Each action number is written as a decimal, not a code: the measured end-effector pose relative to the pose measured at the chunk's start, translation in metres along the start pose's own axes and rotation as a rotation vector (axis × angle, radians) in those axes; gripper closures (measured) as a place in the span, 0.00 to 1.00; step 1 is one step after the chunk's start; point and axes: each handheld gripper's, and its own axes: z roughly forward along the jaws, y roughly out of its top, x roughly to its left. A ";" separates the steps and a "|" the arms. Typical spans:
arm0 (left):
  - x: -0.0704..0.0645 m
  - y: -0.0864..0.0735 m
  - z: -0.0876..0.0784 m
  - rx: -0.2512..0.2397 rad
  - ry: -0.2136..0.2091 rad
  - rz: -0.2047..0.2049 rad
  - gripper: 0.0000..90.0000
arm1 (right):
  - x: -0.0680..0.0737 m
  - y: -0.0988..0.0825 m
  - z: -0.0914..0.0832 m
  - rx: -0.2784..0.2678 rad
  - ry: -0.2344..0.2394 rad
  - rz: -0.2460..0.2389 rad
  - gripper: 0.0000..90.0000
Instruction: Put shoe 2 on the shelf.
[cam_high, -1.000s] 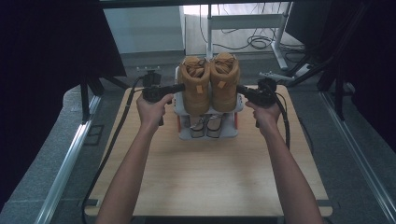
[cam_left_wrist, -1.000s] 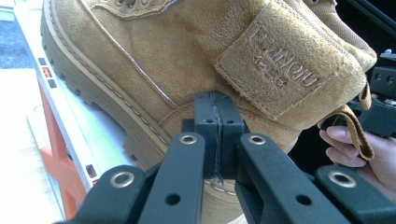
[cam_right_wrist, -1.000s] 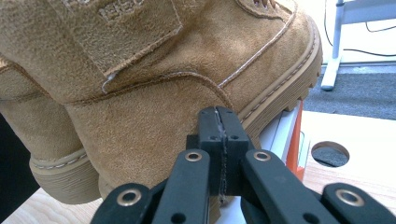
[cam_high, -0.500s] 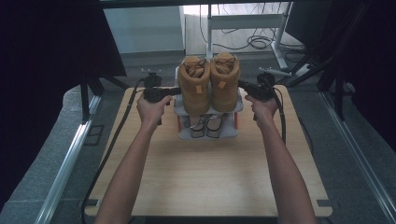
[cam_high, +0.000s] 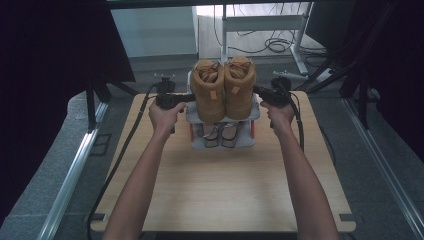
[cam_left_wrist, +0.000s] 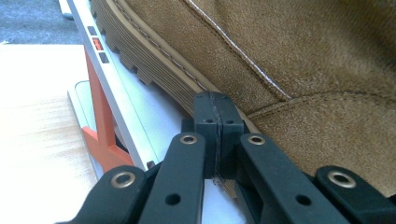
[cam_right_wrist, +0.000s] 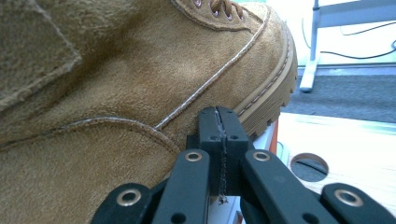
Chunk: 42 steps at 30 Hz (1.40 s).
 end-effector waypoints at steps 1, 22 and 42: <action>0.000 0.000 0.000 0.000 0.000 0.000 1.00 | 0.000 0.000 0.000 0.000 0.000 0.000 1.00; 0.003 -0.003 -0.024 -0.049 -0.008 0.019 0.99 | -0.008 -0.013 -0.023 -0.032 0.058 0.029 0.99; 0.009 -0.039 -0.062 -0.129 -0.040 0.058 0.96 | -0.008 -0.032 -0.065 -0.078 0.116 0.038 0.95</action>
